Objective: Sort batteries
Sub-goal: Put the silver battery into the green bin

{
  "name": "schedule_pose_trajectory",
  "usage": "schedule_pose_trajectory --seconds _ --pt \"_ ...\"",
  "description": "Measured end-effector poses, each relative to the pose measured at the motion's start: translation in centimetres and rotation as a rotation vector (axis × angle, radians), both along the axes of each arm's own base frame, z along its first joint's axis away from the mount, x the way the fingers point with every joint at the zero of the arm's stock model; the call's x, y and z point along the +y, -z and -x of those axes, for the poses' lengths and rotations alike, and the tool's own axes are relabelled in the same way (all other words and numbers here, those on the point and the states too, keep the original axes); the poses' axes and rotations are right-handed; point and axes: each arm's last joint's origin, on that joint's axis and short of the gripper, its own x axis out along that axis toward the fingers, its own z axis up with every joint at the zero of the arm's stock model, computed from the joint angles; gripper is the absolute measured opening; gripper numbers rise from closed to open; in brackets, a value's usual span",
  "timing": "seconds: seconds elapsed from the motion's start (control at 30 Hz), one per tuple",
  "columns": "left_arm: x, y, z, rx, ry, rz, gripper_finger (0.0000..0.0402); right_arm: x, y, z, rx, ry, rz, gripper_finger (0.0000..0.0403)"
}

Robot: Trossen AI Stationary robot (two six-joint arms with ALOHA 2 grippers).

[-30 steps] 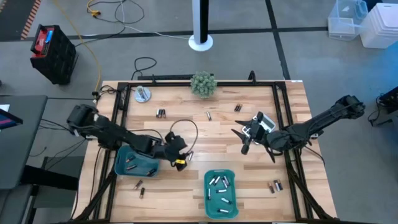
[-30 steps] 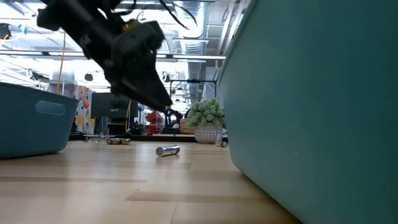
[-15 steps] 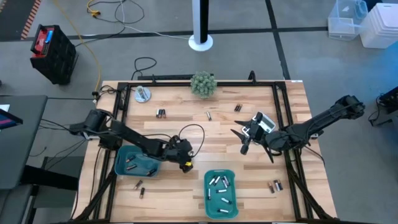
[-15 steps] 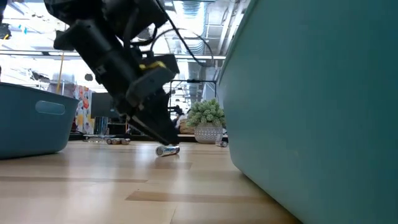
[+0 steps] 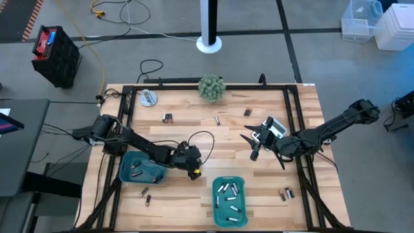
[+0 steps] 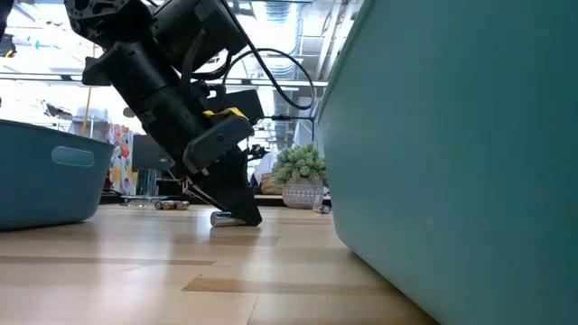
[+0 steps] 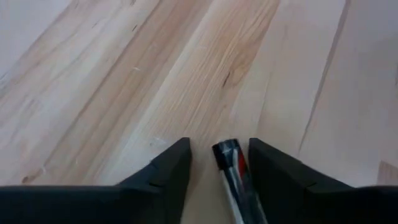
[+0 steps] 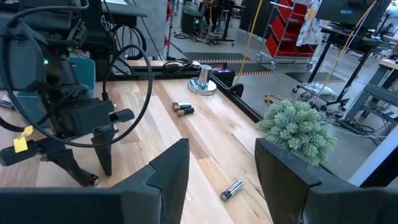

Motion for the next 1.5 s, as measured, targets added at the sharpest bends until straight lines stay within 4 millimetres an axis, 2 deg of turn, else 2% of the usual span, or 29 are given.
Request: schedule_pose_trajectory --seconds 0.23,0.47,0.97,1.13,1.33,1.5 --pt "0.0 0.1 0.0 0.007 0.013 0.015 0.0041 0.0 0.0 0.0 -0.001 0.014 0.005 0.0197" --pt "-0.1 -0.1 0.0 0.011 0.042 0.006 0.004 0.0 0.0 0.0 -0.001 0.016 0.005 0.0197" --pt "0.7 -5.2 0.4 -0.118 0.132 -0.095 0.004 0.0 0.0 0.0 -0.002 0.018 0.005 0.0197" --pt "0.5 -7.0 -0.4 -0.266 0.202 -0.12 0.004 0.0 0.0 0.0 -0.004 0.018 0.004 0.0197" --pt "-0.3 -9.4 -1.6 -0.533 0.394 -0.075 0.004 0.4 -0.7 0.2 -0.037 -0.012 0.014 0.0197" --pt "-0.8 -10.2 -2.1 -0.657 0.492 -0.042 0.004 0.5 -1.1 0.7 -0.056 -0.028 0.009 0.0197"
